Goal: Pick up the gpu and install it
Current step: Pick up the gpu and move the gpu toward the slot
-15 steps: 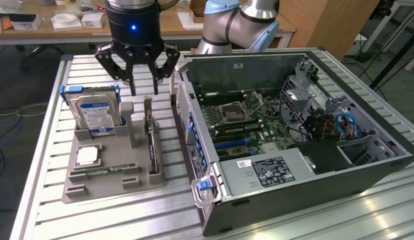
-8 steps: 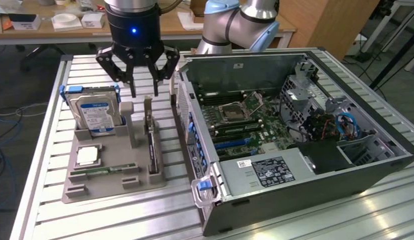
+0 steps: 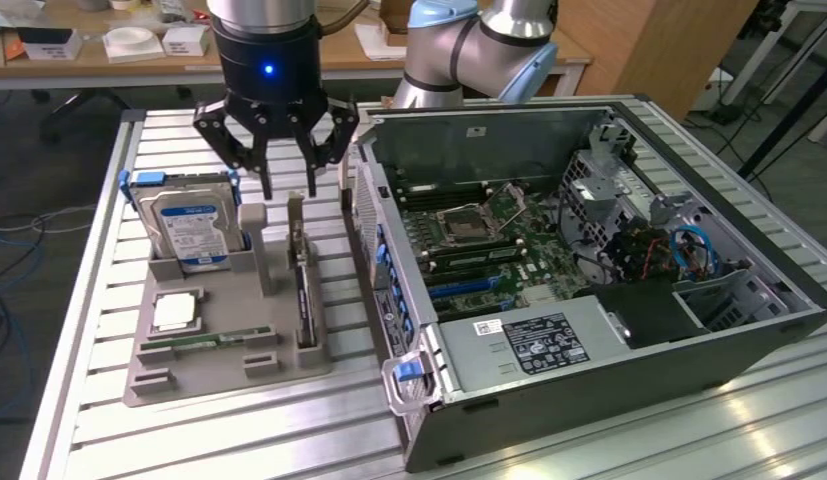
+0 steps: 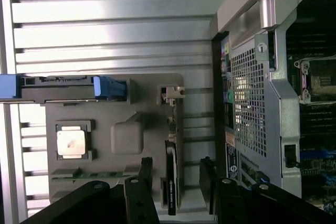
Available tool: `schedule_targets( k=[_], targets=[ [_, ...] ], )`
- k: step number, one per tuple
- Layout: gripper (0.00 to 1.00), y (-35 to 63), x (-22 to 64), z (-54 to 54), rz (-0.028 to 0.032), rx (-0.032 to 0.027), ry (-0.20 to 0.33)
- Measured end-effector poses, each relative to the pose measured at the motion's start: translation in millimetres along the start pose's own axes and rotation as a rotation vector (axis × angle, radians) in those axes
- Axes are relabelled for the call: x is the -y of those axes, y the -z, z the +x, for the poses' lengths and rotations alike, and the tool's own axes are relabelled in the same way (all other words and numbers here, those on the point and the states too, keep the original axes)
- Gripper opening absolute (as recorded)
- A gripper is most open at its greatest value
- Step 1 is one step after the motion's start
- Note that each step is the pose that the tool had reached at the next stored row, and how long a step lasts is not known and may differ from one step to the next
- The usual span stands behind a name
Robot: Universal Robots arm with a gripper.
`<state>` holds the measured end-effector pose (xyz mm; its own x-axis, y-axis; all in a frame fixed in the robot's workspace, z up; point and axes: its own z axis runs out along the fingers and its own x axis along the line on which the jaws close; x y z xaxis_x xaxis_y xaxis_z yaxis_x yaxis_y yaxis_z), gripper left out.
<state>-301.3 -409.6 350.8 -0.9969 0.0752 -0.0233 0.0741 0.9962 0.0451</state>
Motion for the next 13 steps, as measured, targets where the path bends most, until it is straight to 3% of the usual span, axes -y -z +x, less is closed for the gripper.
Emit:
schedule_targets(
  k=[13],
  targets=[
    [0.49, -8.8, 0.4, 0.2, 0.0, 0.0, 0.0]
  ],
)
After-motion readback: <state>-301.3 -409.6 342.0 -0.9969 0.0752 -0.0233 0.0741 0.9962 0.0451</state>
